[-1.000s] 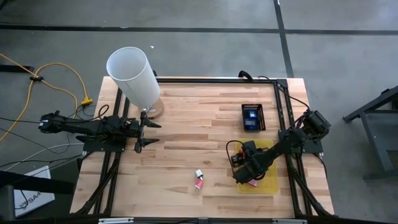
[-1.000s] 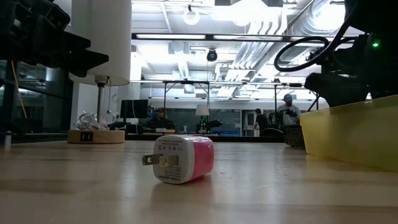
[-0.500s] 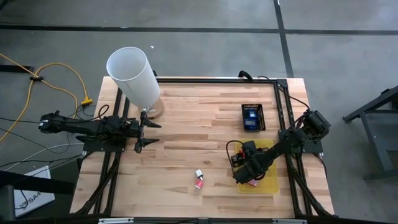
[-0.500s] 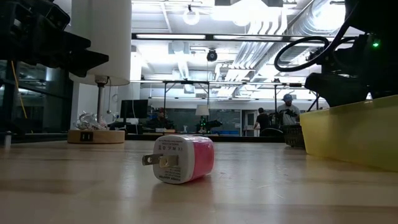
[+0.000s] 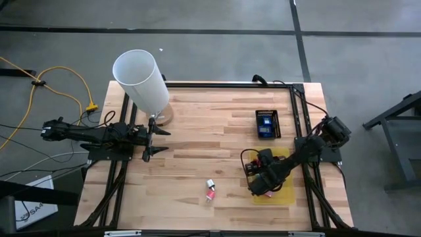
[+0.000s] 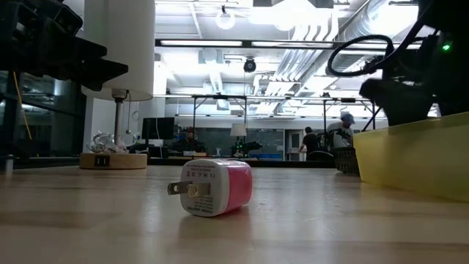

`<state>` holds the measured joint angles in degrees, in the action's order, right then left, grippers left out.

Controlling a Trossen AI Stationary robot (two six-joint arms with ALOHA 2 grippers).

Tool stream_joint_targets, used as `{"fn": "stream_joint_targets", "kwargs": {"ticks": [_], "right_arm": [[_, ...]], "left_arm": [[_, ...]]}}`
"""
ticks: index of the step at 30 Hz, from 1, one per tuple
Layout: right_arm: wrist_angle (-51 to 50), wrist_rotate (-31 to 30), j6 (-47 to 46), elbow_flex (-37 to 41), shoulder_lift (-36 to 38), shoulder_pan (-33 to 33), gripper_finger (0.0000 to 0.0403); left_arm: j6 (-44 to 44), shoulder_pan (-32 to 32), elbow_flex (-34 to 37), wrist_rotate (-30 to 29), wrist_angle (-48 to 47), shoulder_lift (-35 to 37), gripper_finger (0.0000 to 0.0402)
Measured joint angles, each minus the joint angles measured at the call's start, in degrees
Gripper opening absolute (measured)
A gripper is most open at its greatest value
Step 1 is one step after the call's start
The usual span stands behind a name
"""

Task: Pick & Place Office items
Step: Put the red charger adapter into the yellow bin, then put the pink charger adapter into the yellow bin

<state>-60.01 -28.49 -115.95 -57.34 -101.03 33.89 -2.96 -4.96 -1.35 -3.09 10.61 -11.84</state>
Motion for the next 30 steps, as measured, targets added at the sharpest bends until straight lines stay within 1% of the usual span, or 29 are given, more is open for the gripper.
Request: {"fn": "stream_joint_targets", "kwargs": {"ticks": [6,20,24,30], "right_arm": [[-0.79,0.02,0.01,-0.02,2.14,0.68,0.0270],[-2.03,-0.36,-0.97,-0.02,2.61,0.64,0.0270],[-3.97,-3.15,-3.04,-0.02,4.56,1.06,0.0270],[-4.23,-7.61,-2.43,-0.02,8.76,1.38,0.0270]], "left_arm": [[0.00,-0.01,-0.01,0.01,0.00,0.01,0.0293],[-0.02,-0.01,-0.01,0.01,0.00,-0.01,0.0293],[0.00,0.00,-0.01,-0.01,0.00,0.01,0.0293],[0.00,-0.01,-0.01,0.01,0.00,0.01,0.0293]]}}
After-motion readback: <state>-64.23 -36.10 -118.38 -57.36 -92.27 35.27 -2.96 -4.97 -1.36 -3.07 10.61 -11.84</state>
